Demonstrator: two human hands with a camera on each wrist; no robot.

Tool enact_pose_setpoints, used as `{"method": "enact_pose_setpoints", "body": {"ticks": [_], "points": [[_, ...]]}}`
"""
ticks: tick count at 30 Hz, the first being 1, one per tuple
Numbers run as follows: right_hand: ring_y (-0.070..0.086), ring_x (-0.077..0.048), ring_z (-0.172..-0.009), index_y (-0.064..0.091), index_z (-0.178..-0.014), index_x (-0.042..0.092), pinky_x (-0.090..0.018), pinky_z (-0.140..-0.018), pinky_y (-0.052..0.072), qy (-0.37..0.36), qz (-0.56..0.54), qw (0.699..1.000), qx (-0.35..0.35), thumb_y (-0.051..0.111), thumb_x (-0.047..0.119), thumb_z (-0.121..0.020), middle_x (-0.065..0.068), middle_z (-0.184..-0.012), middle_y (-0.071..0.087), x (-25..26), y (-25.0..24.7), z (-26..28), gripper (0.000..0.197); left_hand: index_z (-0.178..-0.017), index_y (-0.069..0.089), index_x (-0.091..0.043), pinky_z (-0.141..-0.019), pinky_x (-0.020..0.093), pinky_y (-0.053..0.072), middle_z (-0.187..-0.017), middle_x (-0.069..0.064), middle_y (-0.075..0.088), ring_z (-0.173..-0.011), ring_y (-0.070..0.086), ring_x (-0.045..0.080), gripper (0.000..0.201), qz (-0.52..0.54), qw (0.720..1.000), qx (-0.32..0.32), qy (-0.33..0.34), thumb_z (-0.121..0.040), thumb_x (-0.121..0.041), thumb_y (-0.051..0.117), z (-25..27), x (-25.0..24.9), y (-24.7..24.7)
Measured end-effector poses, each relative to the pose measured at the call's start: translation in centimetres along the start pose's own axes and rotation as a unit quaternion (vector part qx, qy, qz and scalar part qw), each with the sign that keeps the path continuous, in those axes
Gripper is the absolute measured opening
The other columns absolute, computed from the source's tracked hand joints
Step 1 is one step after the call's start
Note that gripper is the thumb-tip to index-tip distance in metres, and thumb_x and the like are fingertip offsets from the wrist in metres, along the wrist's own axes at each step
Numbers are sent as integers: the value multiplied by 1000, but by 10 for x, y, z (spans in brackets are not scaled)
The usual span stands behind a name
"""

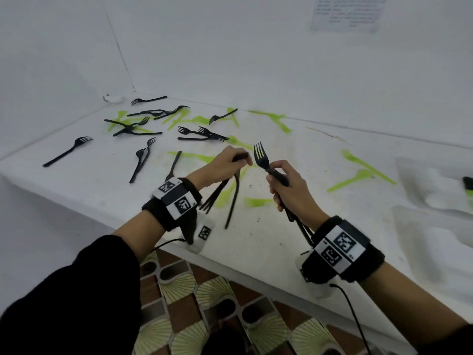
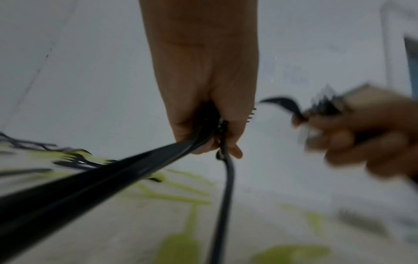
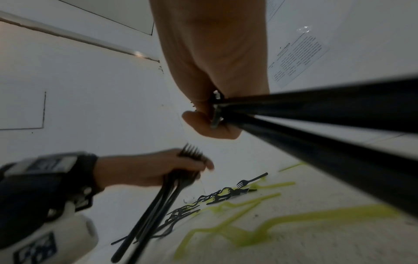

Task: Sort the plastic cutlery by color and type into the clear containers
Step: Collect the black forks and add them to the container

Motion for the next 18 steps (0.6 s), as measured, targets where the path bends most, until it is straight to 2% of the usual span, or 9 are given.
{"method": "enact_pose_setpoints", "body": {"ticks": [1, 3, 5, 6, 9, 10, 12, 15, 18], "points": [[37, -14, -42, 47, -102, 16, -20, -35, 35, -8, 15, 1000, -6, 45, 9, -95, -3, -62, 44, 0, -2, 7, 10, -76, 54, -9, -47, 13, 33, -59, 5, 46, -43, 45, 0, 26, 53, 998, -12, -21, -94, 3, 41, 1, -9, 6], [35, -17, -45, 47, -102, 16, -19, -36, 30, -28, 45, 998, -23, 44, 7, -95, -7, -63, 43, -2, -4, 17, 11, -72, 52, -13, -48, 17, 32, -61, 2, 49, -48, 46, 2, 28, 174, 980, -52, -77, -94, 0, 41, 1, -15, 21], [34, -20, -47, 46, -104, 14, -18, -40, 28, -46, 96, 994, -32, 43, 4, -94, -13, -64, 43, -6, -6, 23, 15, -75, 53, -13, -53, 21, 36, -64, 1, 51, -57, 49, 9, 26, 299, 940, -79, -141, -97, -7, 40, 2, -7, 43], [34, -20, -47, 45, -106, 13, -17, -40, 27, -43, 117, 992, -30, 43, 2, -93, -14, -63, 43, -9, -7, 24, 17, -76, 53, -13, -57, 23, 41, -60, -2, 51, -56, 51, 9, 27, 350, 918, -81, -169, -99, -12, 39, 4, -2, 56], [38, -18, -46, 41, -109, 9, -19, -41, 30, -10, 157, 987, -12, 43, 0, -92, -6, -58, 42, -20, -10, 25, 19, -75, 52, -12, -58, 25, 52, -51, -5, 43, -48, 55, 8, 37, 474, 847, -81, -224, -101, -34, 37, 13, 11, 87], [39, -18, -47, 38, -107, 9, -21, -41, 32, 7, 176, 984, 3, 42, 0, -93, -3, -58, 42, -24, -9, 25, 17, -73, 51, -12, -56, 25, 50, -50, -4, 44, -47, 54, 9, 40, 486, 840, -78, -230, -99, -40, 38, 14, 13, 93], [42, -18, -48, 29, -103, 10, -22, -35, 36, 49, 211, 975, 54, 40, 5, -95, -2, -64, 42, -29, -4, 26, 14, -69, 48, -12, -53, 24, 45, -44, -5, 48, -42, 51, 9, 40, 471, 848, -65, -233, -95, -42, 45, 16, 14, 101], [44, -20, -49, 26, -102, 9, -21, -31, 39, 98, 184, 973, 97, 38, 13, -99, -5, -72, 44, -30, 2, 29, 13, -69, 47, -10, -46, 21, 44, -53, -1, 50, -45, 52, 10, 29, 460, 858, -26, -228, -93, -24, 55, 14, 14, 108], [52, -20, -53, 36, -104, 7, -23, -34, 47, 135, 147, 977, 75, 39, 20, -99, -10, -77, 50, -26, -4, 29, 14, -81, 52, -10, -47, 19, 46, -72, 1, 57, -55, 55, 10, 18, 502, 828, -29, -247, -97, -11, 43, 10, 17, 106]]}}
Point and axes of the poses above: each hand's wrist, its own z-axis away from the middle knuckle, its own y-axis out of the palm, x = y × z, the point moved 5 cm from there along -z, towards the middle knuckle
